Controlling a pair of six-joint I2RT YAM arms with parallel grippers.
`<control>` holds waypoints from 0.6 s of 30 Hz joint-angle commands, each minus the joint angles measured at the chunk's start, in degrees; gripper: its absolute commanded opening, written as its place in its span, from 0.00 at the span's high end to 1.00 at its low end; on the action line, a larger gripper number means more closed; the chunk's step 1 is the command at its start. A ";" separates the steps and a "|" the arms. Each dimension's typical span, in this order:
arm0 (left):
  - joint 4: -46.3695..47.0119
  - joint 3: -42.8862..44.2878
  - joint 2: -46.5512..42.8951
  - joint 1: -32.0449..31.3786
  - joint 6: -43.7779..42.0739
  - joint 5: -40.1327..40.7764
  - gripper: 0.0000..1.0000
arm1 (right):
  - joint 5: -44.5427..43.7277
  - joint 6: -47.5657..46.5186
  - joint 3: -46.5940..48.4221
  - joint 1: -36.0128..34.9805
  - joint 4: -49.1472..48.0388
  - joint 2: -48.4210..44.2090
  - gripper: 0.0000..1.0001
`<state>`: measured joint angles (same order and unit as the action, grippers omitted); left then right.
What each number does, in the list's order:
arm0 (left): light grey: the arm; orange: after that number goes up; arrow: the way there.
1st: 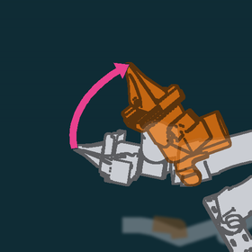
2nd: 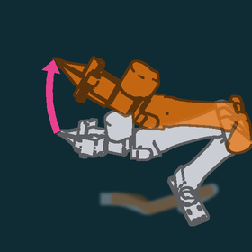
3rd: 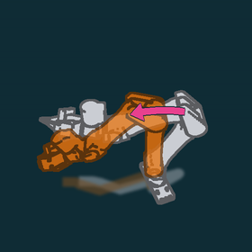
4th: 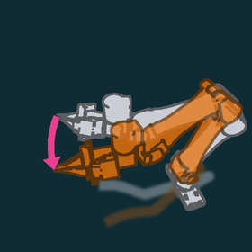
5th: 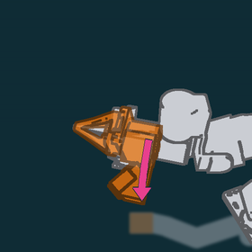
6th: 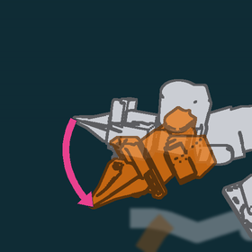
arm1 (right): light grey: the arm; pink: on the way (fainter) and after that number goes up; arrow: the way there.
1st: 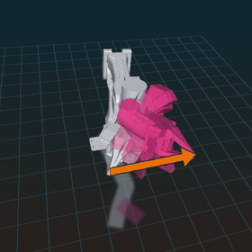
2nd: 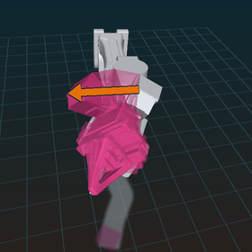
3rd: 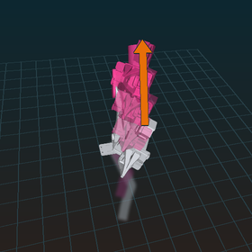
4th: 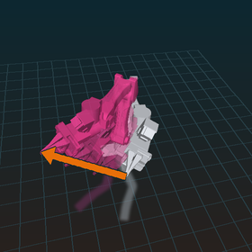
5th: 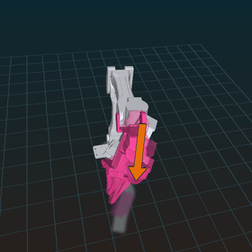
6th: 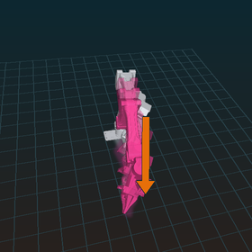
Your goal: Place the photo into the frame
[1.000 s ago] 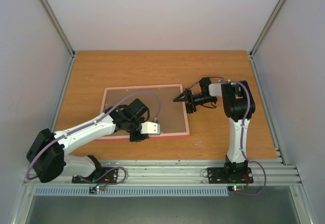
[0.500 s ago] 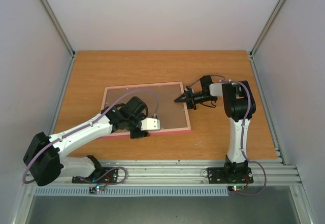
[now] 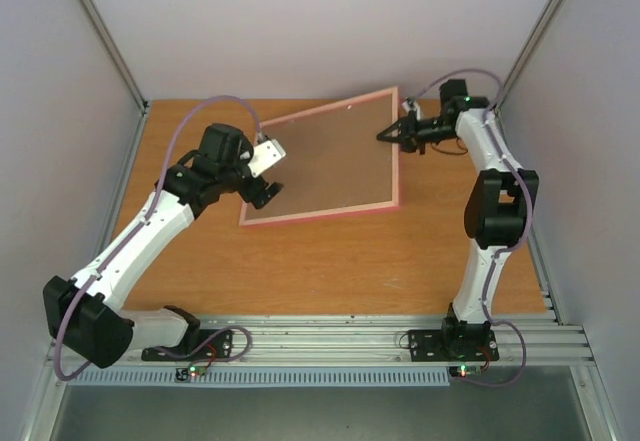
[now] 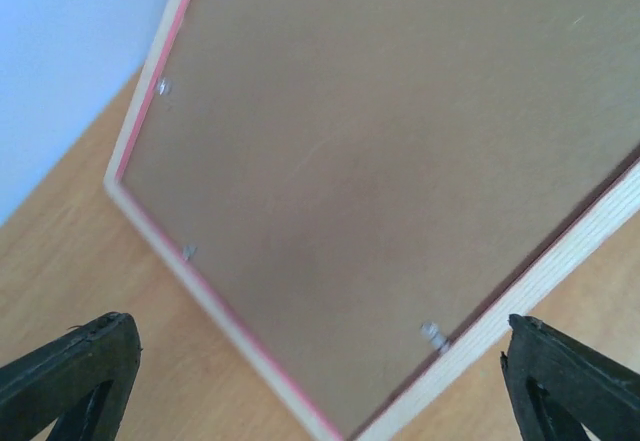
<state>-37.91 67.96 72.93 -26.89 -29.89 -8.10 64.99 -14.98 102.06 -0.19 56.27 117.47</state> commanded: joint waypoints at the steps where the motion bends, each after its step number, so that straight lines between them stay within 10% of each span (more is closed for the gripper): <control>1: 4.34 2.91 1.73 2.47 4.45 2.58 0.01 | -5.31 -17.11 16.32 2.51 17.18 -4.34 0.99; 8: 7.14 4.33 3.16 6.21 9.67 4.96 0.01 | -20.94 -33.64 41.02 2.62 22.46 -6.58 0.99; 18: 8.58 4.02 4.05 11.21 14.69 7.54 0.01 | -38.38 -49.79 33.63 -2.91 5.10 -17.63 0.99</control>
<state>-32.77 70.41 76.12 -18.24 -18.00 -2.61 32.47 -53.78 139.22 1.43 75.16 105.03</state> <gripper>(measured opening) 0.995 0.193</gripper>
